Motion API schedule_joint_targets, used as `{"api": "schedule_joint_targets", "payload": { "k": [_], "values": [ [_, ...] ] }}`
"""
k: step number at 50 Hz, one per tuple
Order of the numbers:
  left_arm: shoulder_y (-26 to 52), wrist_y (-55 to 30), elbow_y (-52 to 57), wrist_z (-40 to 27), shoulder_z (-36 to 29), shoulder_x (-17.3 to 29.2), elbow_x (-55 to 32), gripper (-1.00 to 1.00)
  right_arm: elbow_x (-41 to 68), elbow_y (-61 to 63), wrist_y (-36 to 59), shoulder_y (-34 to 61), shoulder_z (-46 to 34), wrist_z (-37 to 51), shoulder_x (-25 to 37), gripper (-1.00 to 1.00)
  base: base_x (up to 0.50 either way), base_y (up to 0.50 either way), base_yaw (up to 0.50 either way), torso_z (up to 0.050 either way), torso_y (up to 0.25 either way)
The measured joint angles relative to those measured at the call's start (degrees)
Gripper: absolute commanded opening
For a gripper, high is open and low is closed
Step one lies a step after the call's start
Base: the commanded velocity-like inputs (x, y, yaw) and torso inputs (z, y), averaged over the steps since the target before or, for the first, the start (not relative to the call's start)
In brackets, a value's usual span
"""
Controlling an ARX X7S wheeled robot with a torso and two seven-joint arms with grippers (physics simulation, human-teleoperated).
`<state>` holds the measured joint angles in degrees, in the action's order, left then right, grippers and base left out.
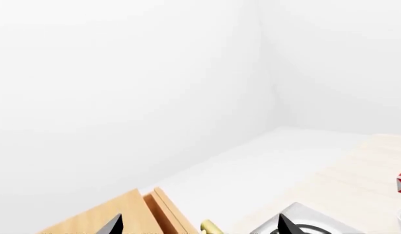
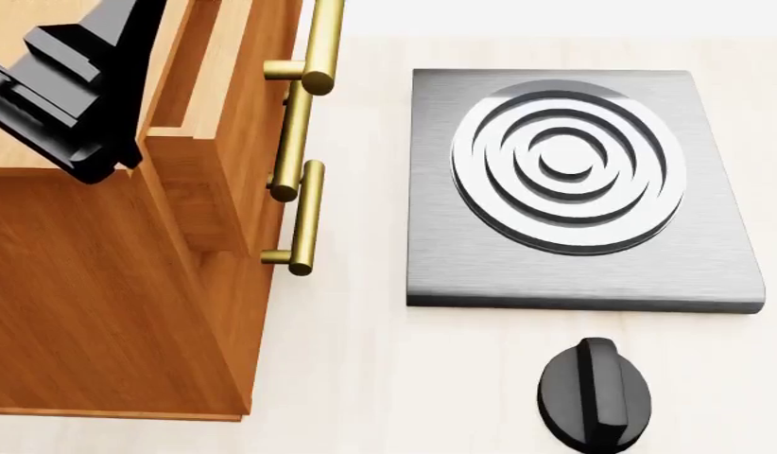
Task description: Pick the akita bowl on the wooden cabinet and place it on the plate.
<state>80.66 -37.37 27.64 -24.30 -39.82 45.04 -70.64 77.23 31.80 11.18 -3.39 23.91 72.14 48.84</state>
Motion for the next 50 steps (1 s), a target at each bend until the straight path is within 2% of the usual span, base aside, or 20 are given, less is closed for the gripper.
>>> {"api": "schedule_joint_targets", "payload": {
  "k": [50],
  "values": [
    [-1.56, 1.05, -0.6, 0.66, -0.2, -0.15, 0.83, 1.0, -2.8, -10.21, 1.37, -0.63, -1.34, -4.05, -0.39, -1.0, 0.0, 0.0, 0.0, 0.0, 0.0]
  ]
}}
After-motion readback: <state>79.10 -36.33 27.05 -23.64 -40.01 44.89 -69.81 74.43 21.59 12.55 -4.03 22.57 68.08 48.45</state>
